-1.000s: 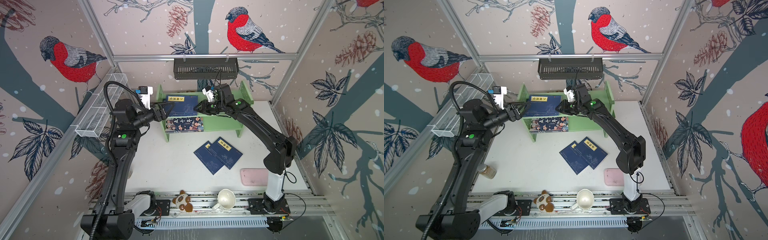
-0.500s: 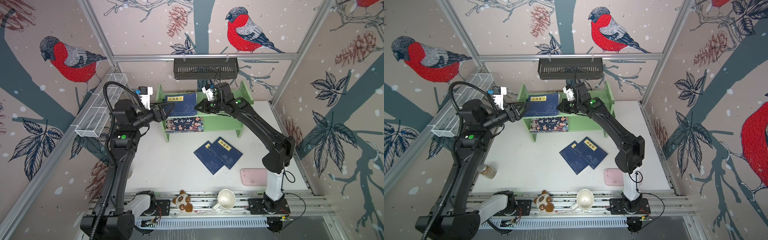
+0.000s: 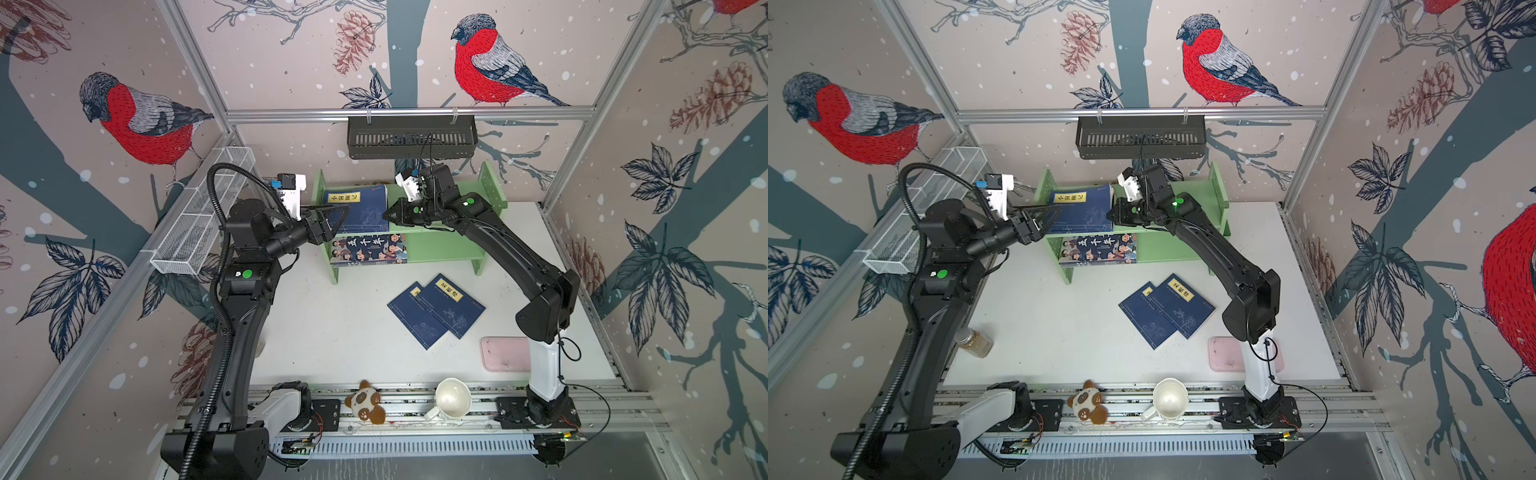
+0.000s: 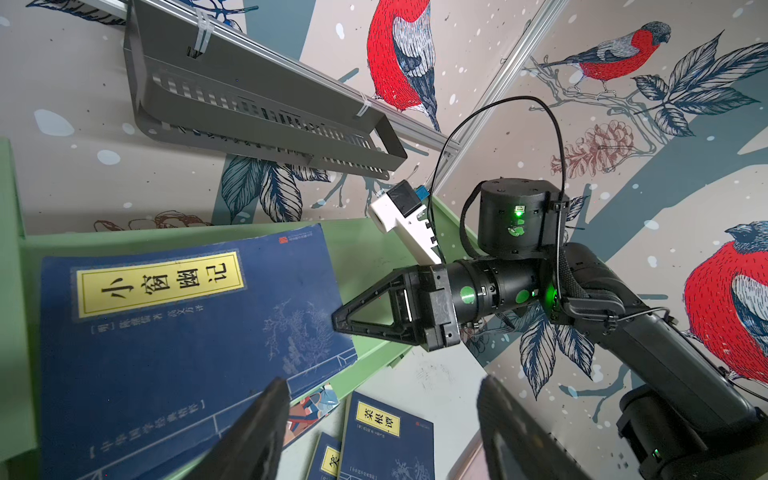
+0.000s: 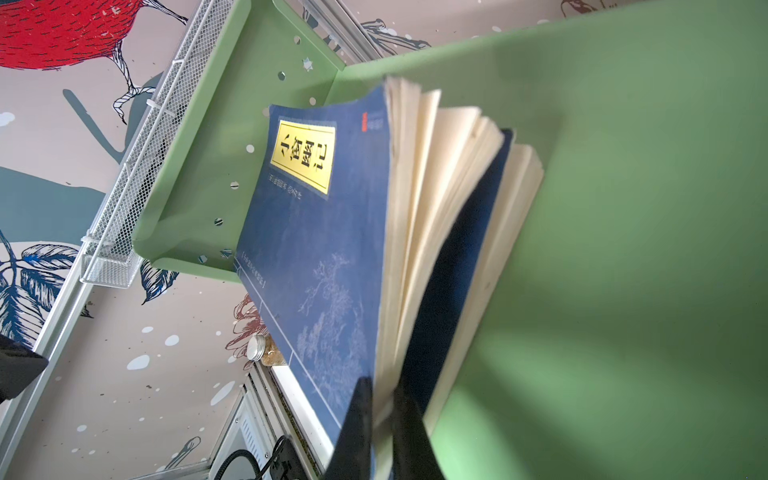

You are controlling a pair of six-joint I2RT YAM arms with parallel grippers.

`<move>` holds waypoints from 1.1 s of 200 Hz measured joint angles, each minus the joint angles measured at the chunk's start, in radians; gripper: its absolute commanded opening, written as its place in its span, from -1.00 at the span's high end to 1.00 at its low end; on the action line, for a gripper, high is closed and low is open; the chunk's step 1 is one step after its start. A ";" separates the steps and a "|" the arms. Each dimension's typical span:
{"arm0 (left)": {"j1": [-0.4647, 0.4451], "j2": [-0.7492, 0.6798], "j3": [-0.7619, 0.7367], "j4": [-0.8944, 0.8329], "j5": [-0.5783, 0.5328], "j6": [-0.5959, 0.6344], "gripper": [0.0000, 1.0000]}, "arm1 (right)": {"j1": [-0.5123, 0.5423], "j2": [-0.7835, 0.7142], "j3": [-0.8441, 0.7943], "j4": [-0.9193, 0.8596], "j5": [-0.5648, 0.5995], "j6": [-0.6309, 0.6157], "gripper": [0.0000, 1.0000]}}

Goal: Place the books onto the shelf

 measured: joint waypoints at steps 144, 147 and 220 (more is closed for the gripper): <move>0.000 0.000 0.000 0.000 -0.003 0.000 -0.45 | -0.020 -0.042 -0.054 0.003 -0.065 -0.043 0.96; 0.000 0.000 0.000 0.000 -0.003 0.000 -0.45 | -0.020 -0.042 -0.054 0.003 -0.066 -0.046 0.96; 0.000 0.000 0.000 0.000 -0.003 -0.004 -0.45 | -0.018 -0.042 -0.054 0.000 -0.078 -0.051 0.95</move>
